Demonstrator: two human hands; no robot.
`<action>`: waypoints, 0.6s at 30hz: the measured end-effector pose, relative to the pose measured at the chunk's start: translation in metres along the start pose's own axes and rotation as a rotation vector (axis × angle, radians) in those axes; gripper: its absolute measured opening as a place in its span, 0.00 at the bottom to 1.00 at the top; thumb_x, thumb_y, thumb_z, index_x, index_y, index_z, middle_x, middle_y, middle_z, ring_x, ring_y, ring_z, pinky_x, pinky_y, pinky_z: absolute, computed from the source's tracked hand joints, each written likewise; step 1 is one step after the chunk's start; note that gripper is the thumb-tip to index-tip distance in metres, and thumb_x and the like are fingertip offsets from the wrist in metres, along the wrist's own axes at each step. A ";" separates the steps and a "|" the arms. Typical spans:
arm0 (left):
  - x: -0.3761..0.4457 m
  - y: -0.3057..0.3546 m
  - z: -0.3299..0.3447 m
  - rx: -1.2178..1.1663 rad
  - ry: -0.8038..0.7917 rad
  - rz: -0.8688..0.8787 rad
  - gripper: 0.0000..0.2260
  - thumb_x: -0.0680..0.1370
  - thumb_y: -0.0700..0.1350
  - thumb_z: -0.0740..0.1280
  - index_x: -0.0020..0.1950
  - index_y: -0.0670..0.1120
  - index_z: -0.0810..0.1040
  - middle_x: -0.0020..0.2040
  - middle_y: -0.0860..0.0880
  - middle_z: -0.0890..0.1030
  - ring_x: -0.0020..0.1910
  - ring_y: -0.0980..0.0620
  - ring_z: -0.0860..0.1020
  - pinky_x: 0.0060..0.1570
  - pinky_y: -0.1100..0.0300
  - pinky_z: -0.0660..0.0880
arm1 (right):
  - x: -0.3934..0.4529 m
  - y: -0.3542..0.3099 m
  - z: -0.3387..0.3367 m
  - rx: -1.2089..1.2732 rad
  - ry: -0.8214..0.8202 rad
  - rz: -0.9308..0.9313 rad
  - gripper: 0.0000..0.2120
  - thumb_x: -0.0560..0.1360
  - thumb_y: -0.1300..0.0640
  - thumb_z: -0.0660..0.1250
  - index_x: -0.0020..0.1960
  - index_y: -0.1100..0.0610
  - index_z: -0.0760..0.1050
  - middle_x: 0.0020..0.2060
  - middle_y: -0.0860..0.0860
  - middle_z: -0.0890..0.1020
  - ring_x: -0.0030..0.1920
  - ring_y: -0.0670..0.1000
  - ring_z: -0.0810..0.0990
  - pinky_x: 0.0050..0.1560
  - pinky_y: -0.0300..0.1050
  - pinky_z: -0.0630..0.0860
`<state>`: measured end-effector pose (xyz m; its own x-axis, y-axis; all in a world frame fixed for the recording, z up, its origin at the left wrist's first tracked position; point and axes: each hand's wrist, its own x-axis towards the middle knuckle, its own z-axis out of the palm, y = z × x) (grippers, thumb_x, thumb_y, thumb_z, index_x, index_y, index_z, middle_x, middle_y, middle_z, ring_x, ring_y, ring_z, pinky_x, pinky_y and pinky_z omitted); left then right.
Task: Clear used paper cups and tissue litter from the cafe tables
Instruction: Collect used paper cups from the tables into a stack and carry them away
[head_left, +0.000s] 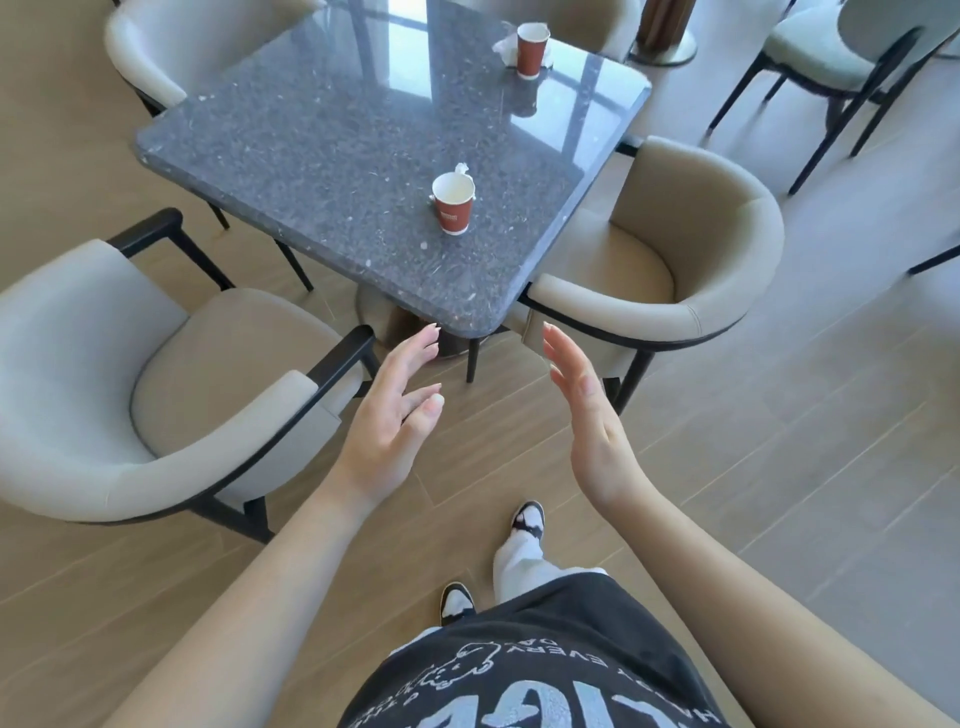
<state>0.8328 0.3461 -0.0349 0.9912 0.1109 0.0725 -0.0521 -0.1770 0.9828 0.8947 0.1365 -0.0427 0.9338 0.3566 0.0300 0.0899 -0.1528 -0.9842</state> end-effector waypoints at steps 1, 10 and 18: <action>0.009 -0.003 0.000 -0.001 0.003 -0.009 0.30 0.79 0.52 0.59 0.80 0.43 0.63 0.80 0.49 0.66 0.78 0.52 0.66 0.71 0.44 0.72 | 0.011 0.003 -0.001 -0.004 -0.002 -0.006 0.34 0.82 0.34 0.45 0.79 0.53 0.60 0.77 0.44 0.67 0.77 0.44 0.63 0.79 0.55 0.59; 0.114 -0.020 0.003 0.030 0.060 -0.060 0.29 0.79 0.52 0.60 0.80 0.47 0.64 0.80 0.51 0.66 0.78 0.52 0.66 0.71 0.49 0.73 | 0.130 0.026 -0.020 0.036 -0.113 0.035 0.30 0.83 0.41 0.45 0.79 0.54 0.60 0.77 0.48 0.66 0.78 0.46 0.62 0.79 0.57 0.58; 0.191 -0.019 0.002 0.064 0.107 -0.078 0.26 0.79 0.53 0.61 0.77 0.53 0.65 0.79 0.50 0.67 0.78 0.53 0.67 0.70 0.52 0.74 | 0.207 0.030 -0.034 0.086 -0.200 0.077 0.39 0.78 0.28 0.46 0.79 0.54 0.62 0.76 0.47 0.68 0.77 0.44 0.63 0.79 0.56 0.59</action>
<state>1.0236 0.3685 -0.0406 0.9731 0.2297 0.0169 0.0364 -0.2258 0.9735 1.1023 0.1743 -0.0601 0.8488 0.5238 -0.0725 -0.0166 -0.1107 -0.9937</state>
